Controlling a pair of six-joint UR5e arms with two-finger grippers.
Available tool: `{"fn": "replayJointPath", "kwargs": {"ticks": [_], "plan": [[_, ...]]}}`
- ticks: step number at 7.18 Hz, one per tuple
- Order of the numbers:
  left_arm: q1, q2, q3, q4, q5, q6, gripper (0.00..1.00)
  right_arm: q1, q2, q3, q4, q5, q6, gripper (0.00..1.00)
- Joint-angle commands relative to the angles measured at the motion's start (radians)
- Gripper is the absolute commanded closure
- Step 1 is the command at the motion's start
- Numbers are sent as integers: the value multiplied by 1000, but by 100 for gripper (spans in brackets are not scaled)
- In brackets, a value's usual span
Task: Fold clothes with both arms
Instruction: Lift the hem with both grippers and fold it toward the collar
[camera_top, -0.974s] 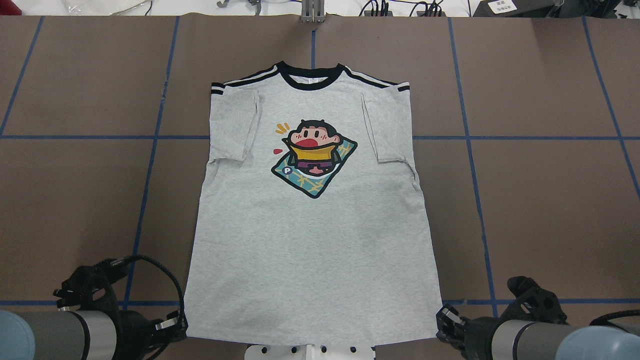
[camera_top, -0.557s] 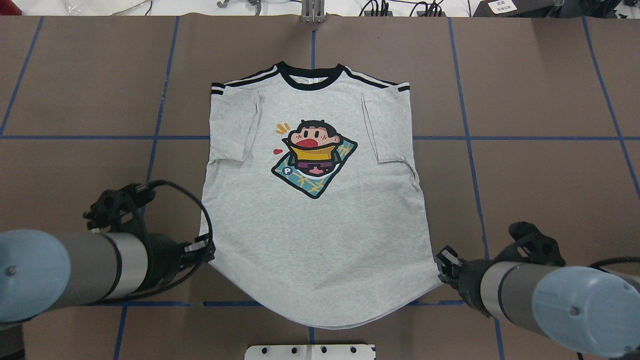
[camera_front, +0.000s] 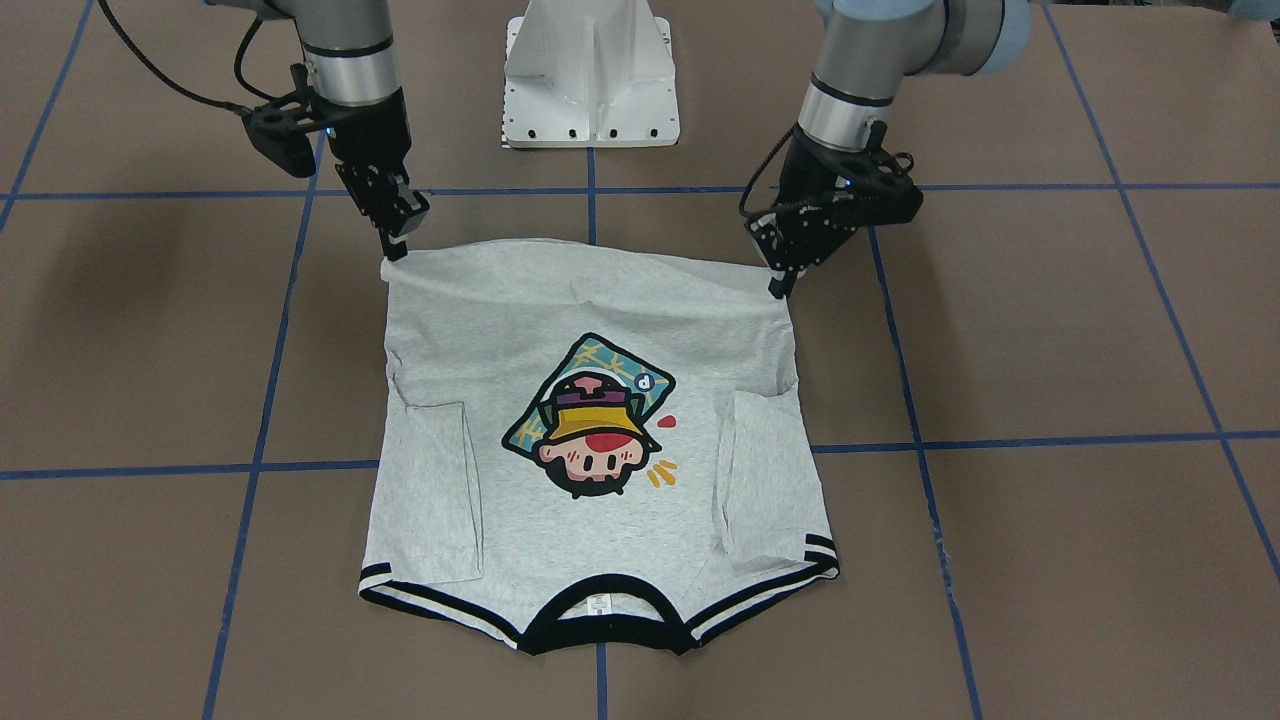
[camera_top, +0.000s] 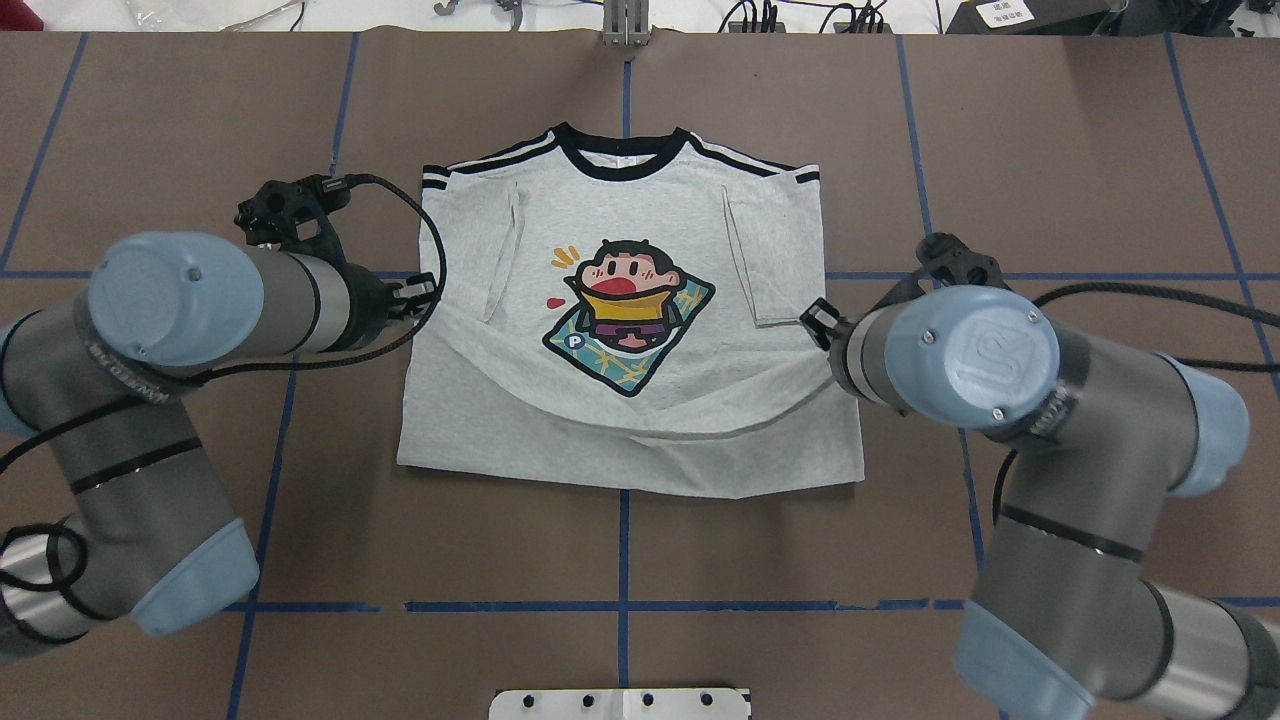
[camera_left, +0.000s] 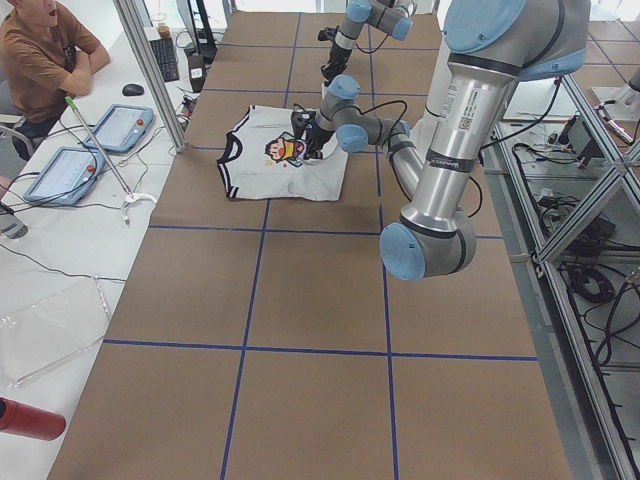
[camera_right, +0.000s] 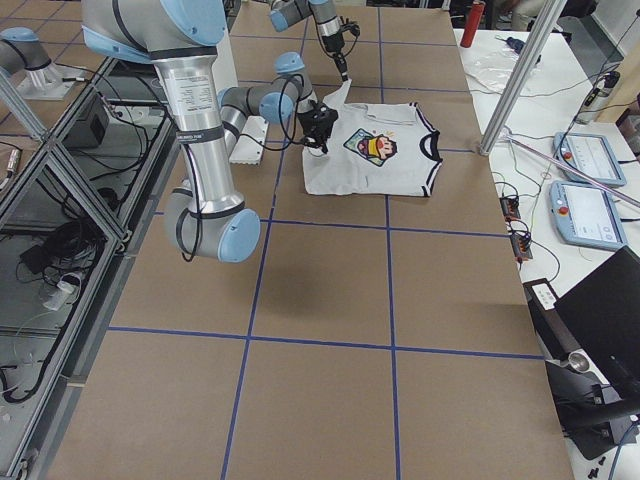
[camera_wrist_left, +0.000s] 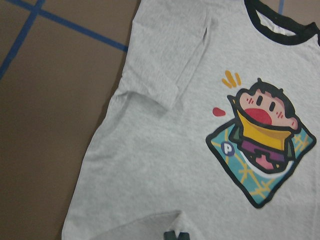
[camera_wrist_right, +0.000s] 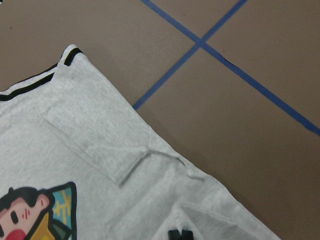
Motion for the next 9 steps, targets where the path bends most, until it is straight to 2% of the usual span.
{"fn": "replayJointPath", "kwargs": {"ticks": [1,2,3,5,6,7,8,9], "plan": [[-69,-84,212,-108,2,43,100,123,117,-217,20,9,-104,100],[-89,-105,324,-211,4,44,100,157,144,-320,124,12,-103,100],[-115,-122,389,-274,5,64,100,207,192,-430,213,62,-103,100],[-139,-159,454,-278,18,110,100,267,293,-636,291,84,-145,100],[-139,-200,518,-290,69,110,100,283,306,-702,356,86,-147,100],[-139,-239,581,-309,70,110,100,286,318,-750,391,86,-147,100],[-139,-242,596,-310,73,117,100,287,332,-782,399,86,-150,100],[-139,-242,607,-323,85,129,100,287,336,-828,463,84,-149,100]]}}
